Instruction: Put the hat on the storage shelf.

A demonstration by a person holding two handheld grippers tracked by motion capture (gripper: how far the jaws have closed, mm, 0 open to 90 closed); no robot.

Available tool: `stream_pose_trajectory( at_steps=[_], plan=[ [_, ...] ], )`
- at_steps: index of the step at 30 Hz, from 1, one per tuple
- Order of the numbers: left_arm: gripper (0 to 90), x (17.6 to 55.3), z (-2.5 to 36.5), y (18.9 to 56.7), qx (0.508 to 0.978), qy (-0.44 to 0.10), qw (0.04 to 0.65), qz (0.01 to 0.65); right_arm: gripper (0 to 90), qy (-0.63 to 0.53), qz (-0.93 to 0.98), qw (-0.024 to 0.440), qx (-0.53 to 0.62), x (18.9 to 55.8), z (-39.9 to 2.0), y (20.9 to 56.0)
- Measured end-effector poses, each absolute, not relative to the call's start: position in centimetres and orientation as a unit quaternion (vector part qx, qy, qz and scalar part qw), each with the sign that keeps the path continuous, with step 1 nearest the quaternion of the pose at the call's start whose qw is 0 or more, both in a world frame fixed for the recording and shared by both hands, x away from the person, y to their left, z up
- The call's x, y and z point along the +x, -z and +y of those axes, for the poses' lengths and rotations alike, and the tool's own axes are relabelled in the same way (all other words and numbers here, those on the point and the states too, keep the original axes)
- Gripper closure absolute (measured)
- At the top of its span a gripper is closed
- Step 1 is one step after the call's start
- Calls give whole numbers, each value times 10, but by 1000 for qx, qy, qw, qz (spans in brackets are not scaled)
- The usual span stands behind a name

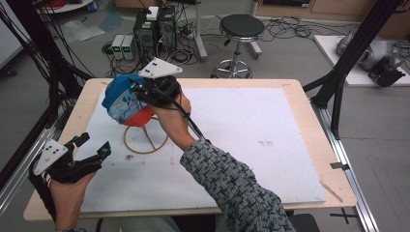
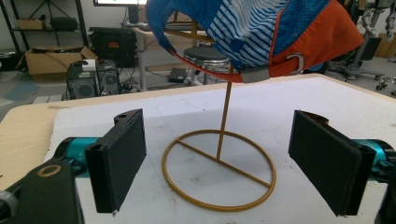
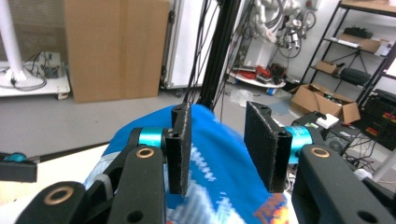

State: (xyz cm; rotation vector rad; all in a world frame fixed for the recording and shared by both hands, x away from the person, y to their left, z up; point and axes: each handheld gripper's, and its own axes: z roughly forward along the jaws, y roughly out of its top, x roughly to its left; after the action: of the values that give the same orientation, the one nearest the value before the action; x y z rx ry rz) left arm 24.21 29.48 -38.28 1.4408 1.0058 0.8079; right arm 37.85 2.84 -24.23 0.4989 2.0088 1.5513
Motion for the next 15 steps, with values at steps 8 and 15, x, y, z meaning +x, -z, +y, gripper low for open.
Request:
stream_pose_trajectory(
  at_steps=[8,15],
  plan=[
    [192,242,295,383,615,-344,566,427,570,-591,724,284,215,388,0,230],
    [192,243,294,384,614,-343,567,429,487,-596,703,299,246,396,-31,224]
  ],
)
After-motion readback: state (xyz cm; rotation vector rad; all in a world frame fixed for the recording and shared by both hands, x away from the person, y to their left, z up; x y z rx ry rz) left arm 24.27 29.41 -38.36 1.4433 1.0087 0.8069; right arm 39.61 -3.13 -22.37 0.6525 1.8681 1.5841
